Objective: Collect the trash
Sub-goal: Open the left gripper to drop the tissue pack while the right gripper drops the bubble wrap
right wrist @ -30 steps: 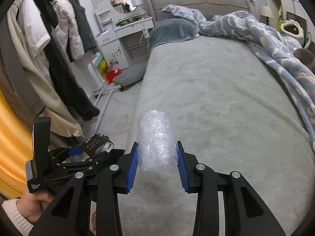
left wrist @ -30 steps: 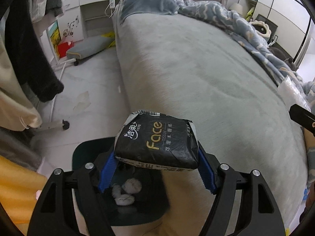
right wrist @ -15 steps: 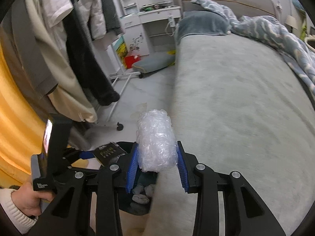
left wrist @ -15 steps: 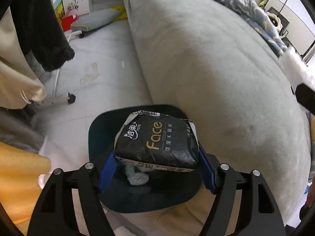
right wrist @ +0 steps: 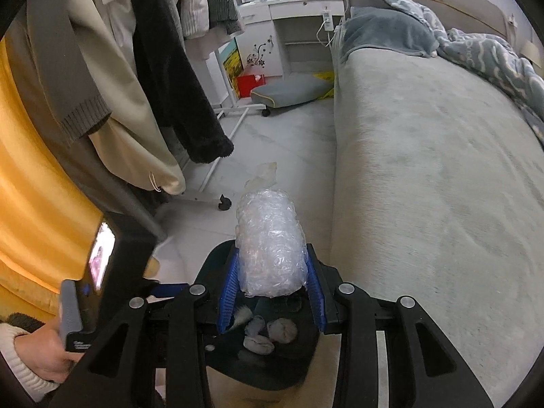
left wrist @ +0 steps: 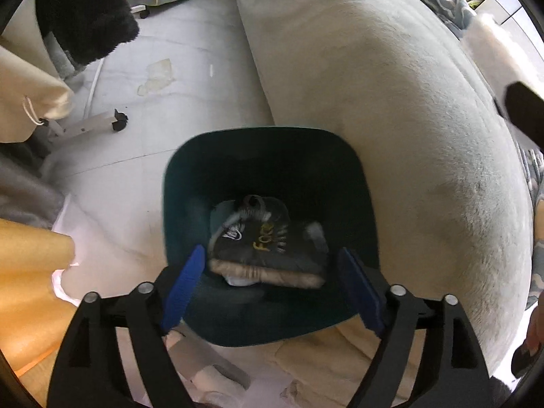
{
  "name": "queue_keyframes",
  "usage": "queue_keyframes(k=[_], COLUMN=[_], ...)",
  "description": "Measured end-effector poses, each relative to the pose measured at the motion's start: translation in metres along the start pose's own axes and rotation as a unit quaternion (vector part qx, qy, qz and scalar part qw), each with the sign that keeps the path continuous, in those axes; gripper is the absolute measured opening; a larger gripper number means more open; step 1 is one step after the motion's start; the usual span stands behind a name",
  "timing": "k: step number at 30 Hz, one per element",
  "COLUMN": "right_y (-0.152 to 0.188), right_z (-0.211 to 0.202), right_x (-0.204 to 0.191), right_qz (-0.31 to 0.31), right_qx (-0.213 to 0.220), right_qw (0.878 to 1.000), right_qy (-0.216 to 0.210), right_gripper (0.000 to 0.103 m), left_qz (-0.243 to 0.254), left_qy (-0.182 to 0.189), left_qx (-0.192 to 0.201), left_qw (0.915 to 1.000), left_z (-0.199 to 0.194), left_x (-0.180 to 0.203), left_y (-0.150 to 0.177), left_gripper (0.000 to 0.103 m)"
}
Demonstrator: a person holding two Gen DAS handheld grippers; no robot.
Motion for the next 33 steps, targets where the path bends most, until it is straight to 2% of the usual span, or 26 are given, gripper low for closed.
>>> queue_keyframes(k=[5, 11, 15, 18, 22, 25, 33], right_y=[-0.001, 0.006, 0.014, 0.021, 0.029, 0.037, 0.056], right_z=[0.024, 0.059, 0.082, 0.100, 0.116, 0.126, 0.144], right_x=[-0.002, -0.003, -0.005, -0.007, -0.008, -0.011, -0.010], right_qz=[0.003, 0.004, 0.002, 0.002, 0.003, 0.000, 0.003], right_qx=[-0.019, -0.063, -0.093, -0.113, -0.135, -0.153, -0.198], right_qw=[1.000, 0.998, 0.996, 0.993, 0.991, 0.988, 0.980], right_qy=[0.005, 0.012, 0.016, 0.018, 0.021, 0.023, 0.031], right_gripper=[0.037, 0.037, 0.037, 0.037, 0.037, 0.037, 0.038], left_qz=[-0.011, 0.001, 0.006, 0.011, -0.007, -0.001, 0.002], left_qy=[0.018, 0.016, 0.033, 0.023, 0.037, 0.034, 0.041], left_qx=[0.007, 0.054, 0.076, 0.104, 0.121, 0.144, 0.202], left_qw=[0.9998, 0.9984, 0.9966, 0.9943, 0.9920, 0.9890, 0.9784], left_z=[-0.008, -0.033, -0.046, -0.057, -0.066, -0.076, -0.103], left_x=[-0.020, -0.034, -0.039, -0.044, -0.055, -0.057, -0.061], left_y=[0.002, -0.003, -0.001, -0.002, -0.003, -0.005, -0.011], left_gripper=[0.087, 0.084, 0.081, 0.077, 0.072, 0.069, 0.069])
Point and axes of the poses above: each gripper's, at about its wrist camera, not at the fingertips, and z roughly the way its jaws point, x to its right, y to its underside, the point moved 2 cm from there along z, roughly the way its jaws point, and after that the axes turned 10 degrees about -y, right-handed, at the moved point
